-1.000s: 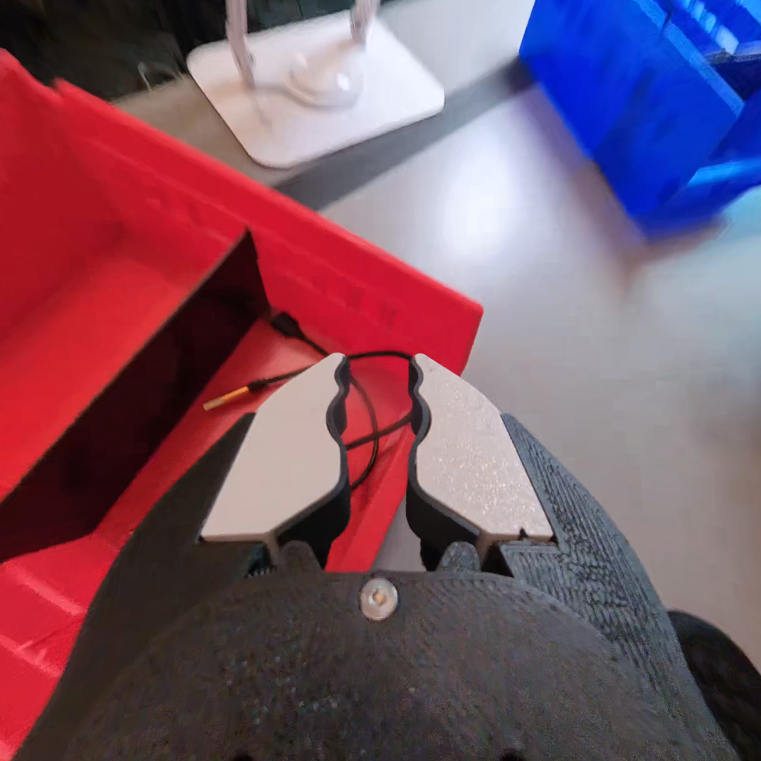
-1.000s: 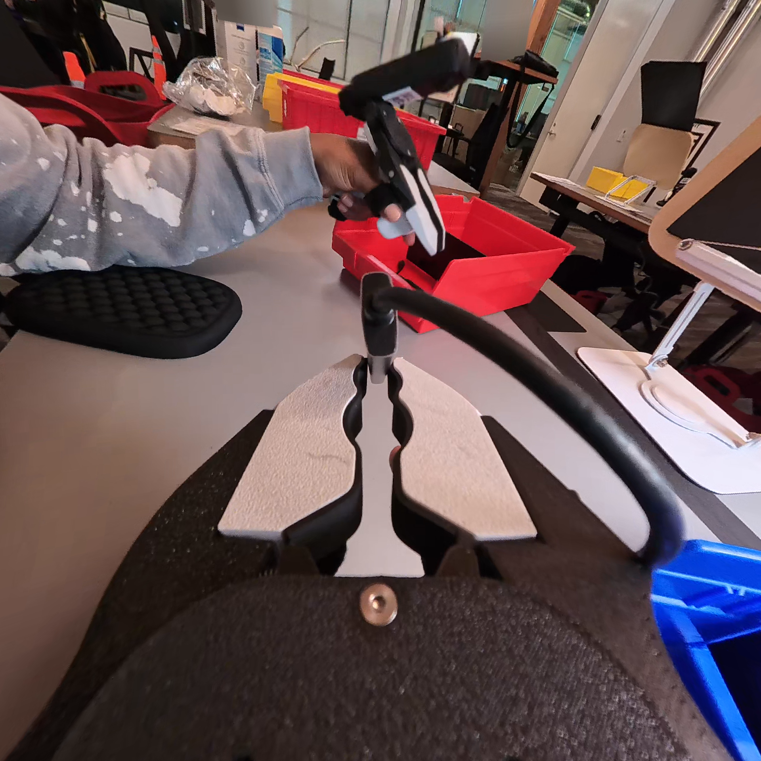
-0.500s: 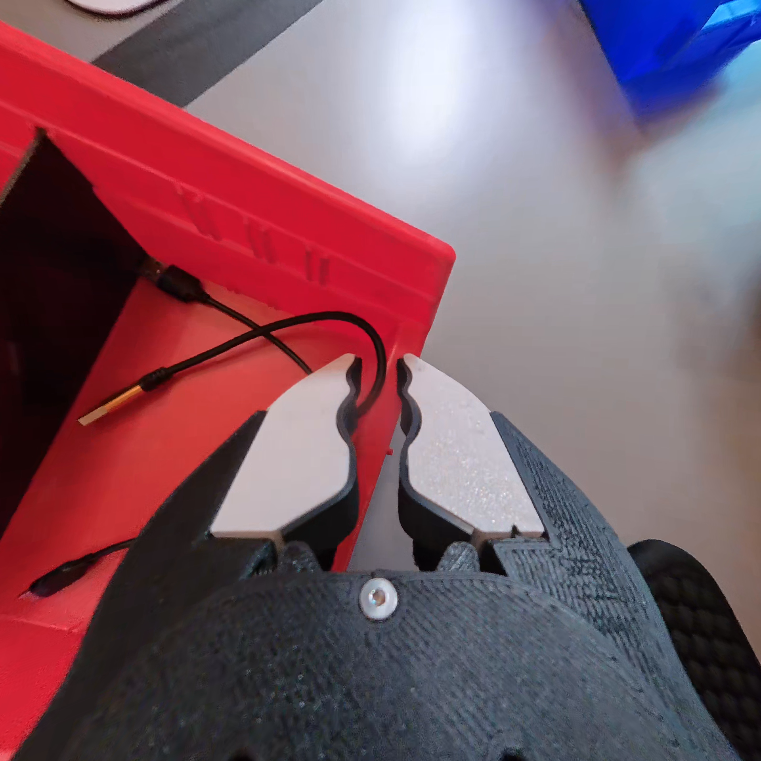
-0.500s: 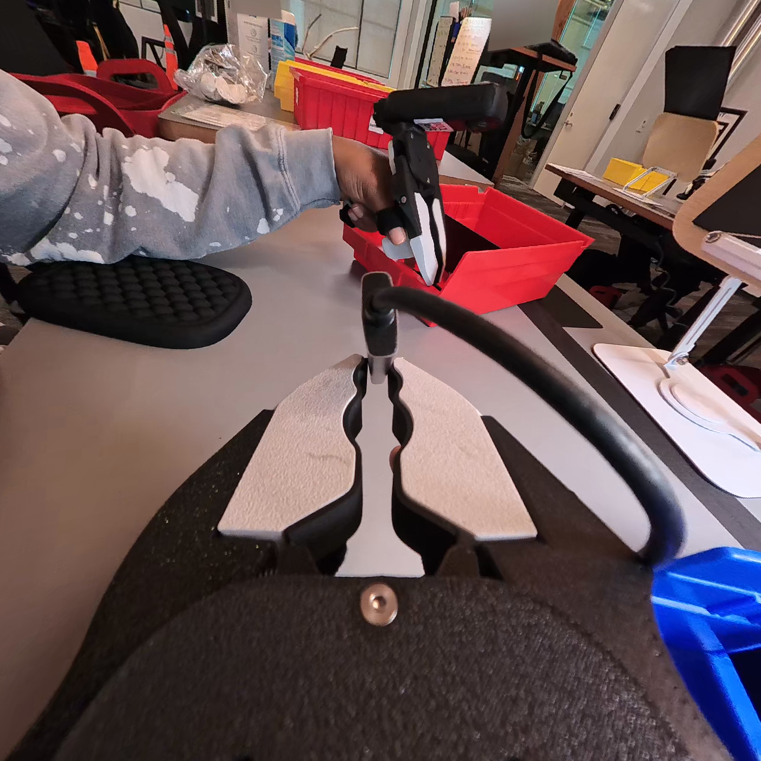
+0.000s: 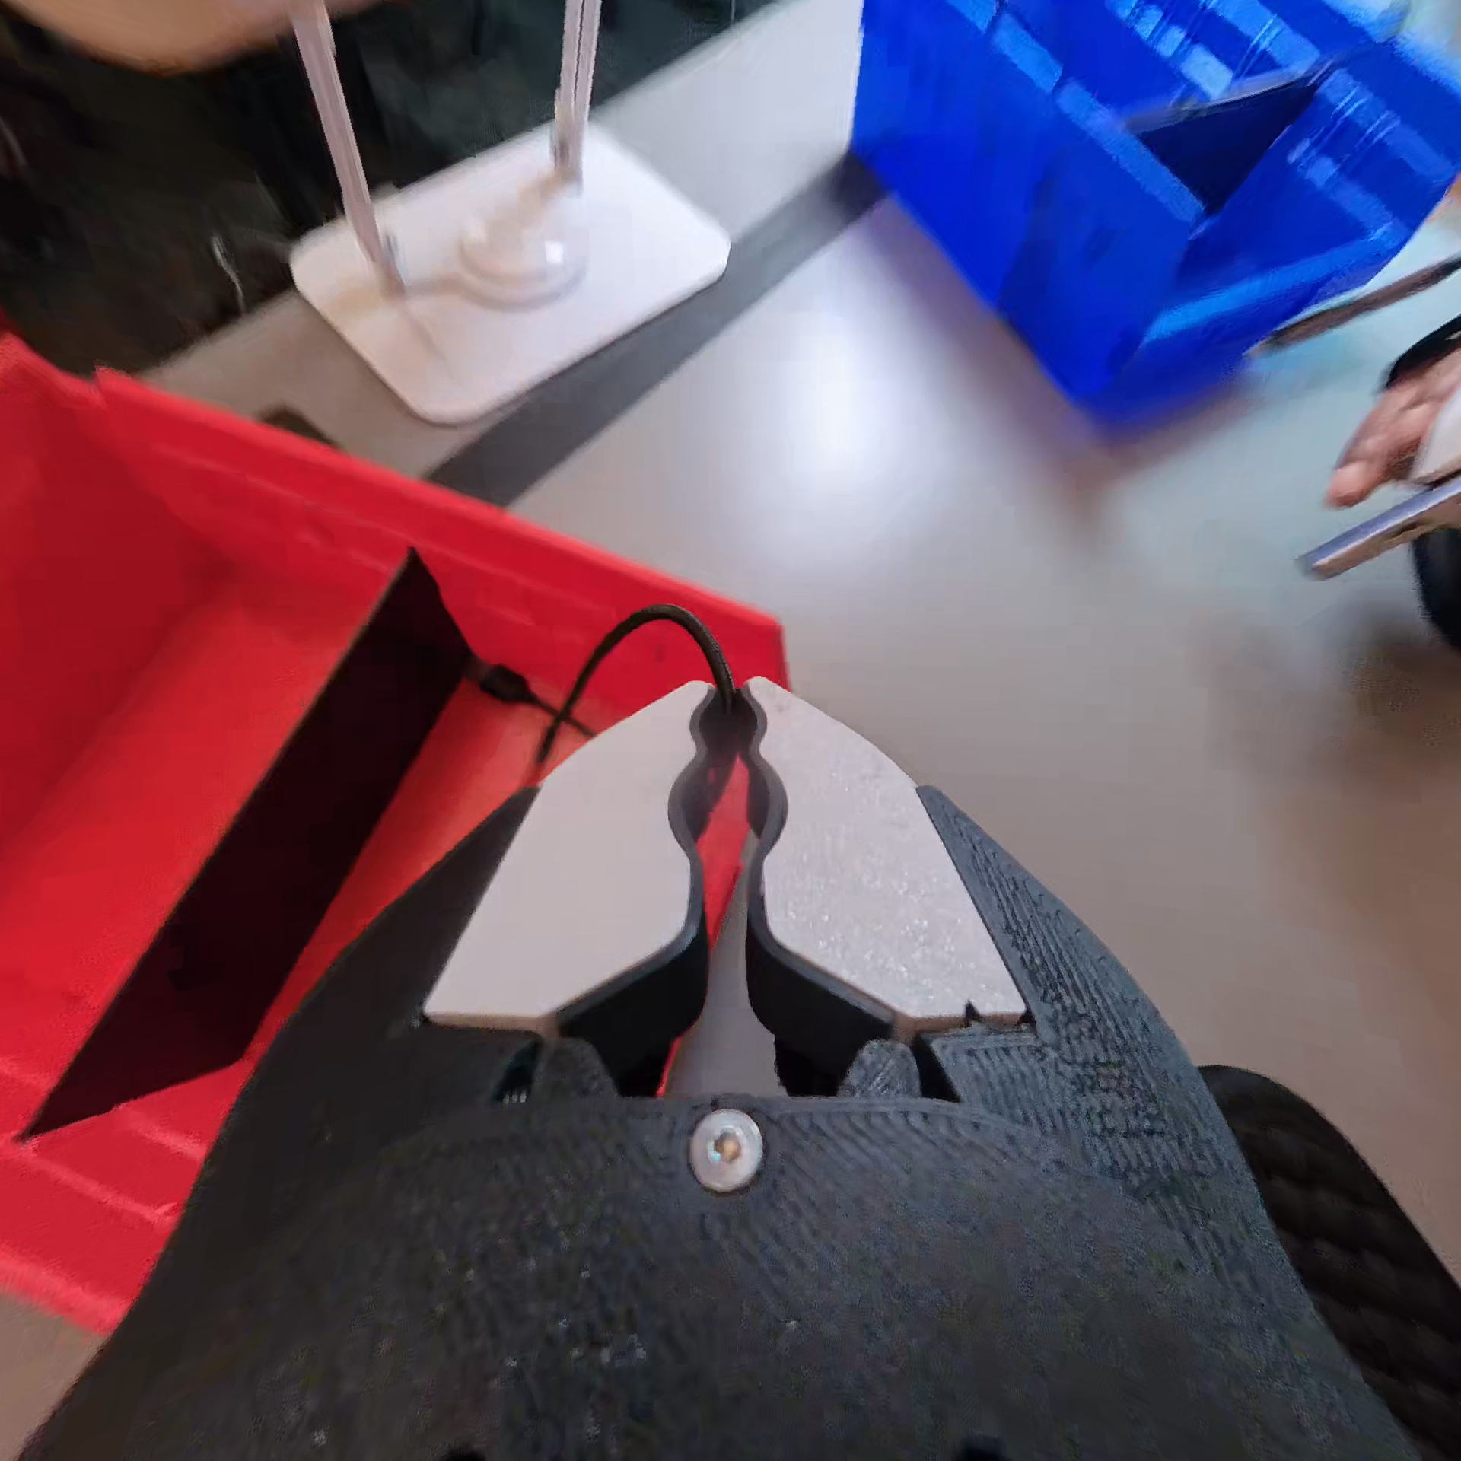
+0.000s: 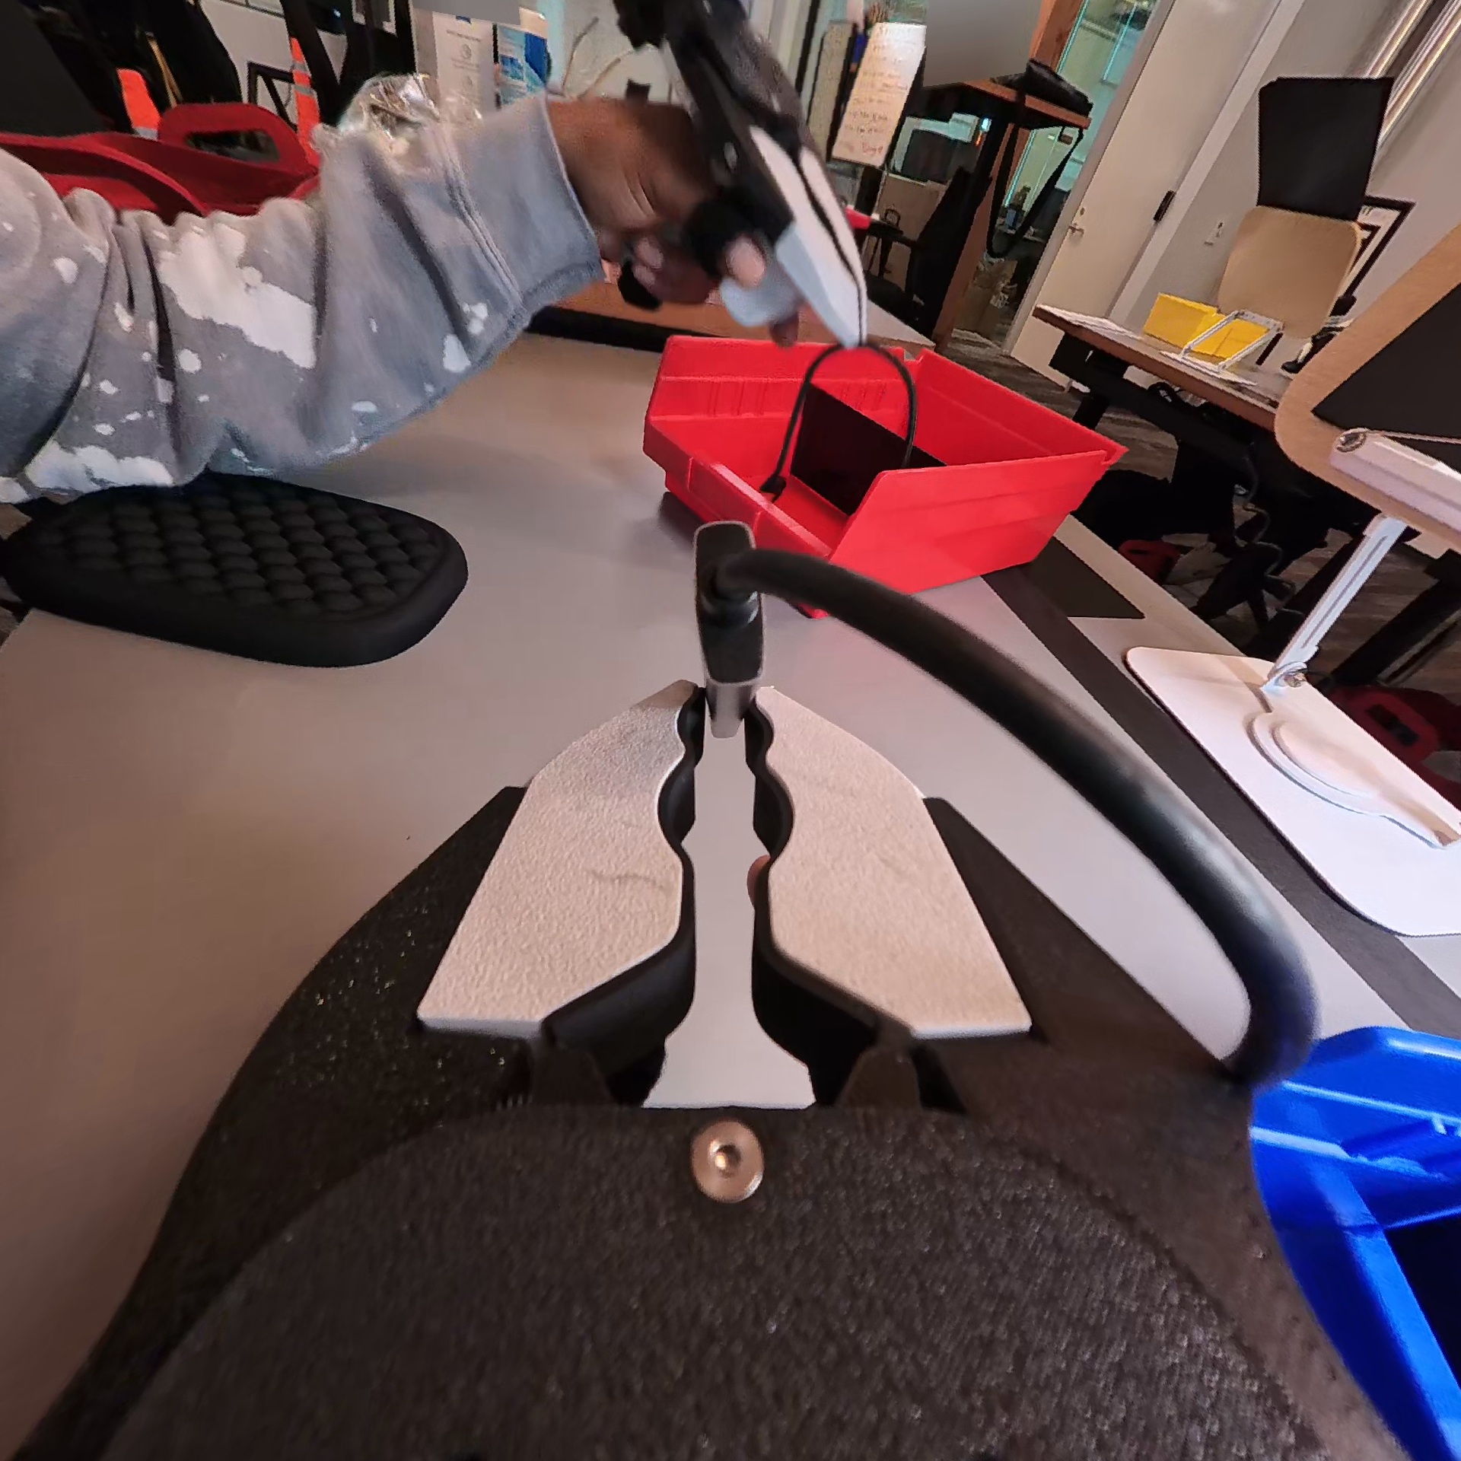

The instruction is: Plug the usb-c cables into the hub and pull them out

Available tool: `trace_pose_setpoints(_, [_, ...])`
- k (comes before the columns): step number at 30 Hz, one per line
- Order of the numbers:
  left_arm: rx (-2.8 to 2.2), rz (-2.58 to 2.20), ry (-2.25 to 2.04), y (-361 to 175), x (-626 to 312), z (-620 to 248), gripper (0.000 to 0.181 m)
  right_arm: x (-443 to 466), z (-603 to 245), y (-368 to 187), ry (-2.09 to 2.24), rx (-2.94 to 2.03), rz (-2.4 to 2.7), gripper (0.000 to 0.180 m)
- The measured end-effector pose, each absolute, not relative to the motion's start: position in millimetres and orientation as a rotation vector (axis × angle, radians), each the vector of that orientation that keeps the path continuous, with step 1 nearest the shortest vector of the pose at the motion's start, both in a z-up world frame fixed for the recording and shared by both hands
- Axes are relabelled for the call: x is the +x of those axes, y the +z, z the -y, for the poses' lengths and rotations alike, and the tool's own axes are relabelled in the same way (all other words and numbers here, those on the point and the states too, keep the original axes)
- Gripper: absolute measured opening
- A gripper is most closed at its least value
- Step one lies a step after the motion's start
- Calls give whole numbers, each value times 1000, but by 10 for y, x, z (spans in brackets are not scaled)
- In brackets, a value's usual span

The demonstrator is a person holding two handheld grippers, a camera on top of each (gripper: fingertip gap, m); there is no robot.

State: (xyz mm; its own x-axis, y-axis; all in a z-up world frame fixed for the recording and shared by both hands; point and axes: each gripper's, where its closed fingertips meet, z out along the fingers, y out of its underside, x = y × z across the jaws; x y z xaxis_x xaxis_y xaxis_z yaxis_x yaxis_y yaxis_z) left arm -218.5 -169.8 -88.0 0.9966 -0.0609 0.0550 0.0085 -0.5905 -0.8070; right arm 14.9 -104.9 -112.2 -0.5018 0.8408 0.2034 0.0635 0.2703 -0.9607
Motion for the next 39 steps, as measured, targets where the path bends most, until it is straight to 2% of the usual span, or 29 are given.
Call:
trace_pose_setpoints(1, [-2148, -59, -95, -708, -2110, 1717, 4, 149, 1045, -1114, 1305, -825, 1783, 9])
trace_pose_setpoints(7, [-1892, -260, -147, 72, -1399, 1830, 3, 152, 975, -1014, 1352, -846, 1720, 9])
trace_pose_setpoints(13, [-1694, -317, -548, 211, -646, 1669, 3, 159, 758, -938, 1330, -888, 1638, 9])
trace_pose_setpoints(16, [-1594, -122, -813, 7, -519, 1491, 3, 172, 603, -917, 1300, -922, 1590, 9])
trace_pose_setpoints(18, [-1571, 74, -937, -308, -564, 1388, 3, 185, 503, -907, 1284, -945, 1559, 9])
trace_pose_setpoints(21, [-1636, 298, -932, -946, -711, 1344, 3, 198, 404, -902, 1272, -971, 1529, 9])
trace_pose_setpoints(24, [-1735, 346, -866, -1314, -774, 1461, 2, 202, 377, -909, 1267, -976, 1520, 9])
trace_pose_setpoints(27, [-1906, 210, -587, -1550, -843, 1621, 0, 188, 388, -931, 1265, -976, 1530, 9])
trace_pose_setpoints(31, [-2085, -188, -241, -1707, -734, 1808, 13, 175, 405, -945, 1269, -978, 1536, 9])
trace_pose_setpoints(34, [-2148, -537, -143, -1843, -474, 1817, 17, 161, 417, -952, 1279, -981, 1536, 9])
trace_pose_setpoints(39, [-2197, -898, -220, -2051, -137, 1592, 21, 175, 429, -958, 1280, -980, 1537, 9])
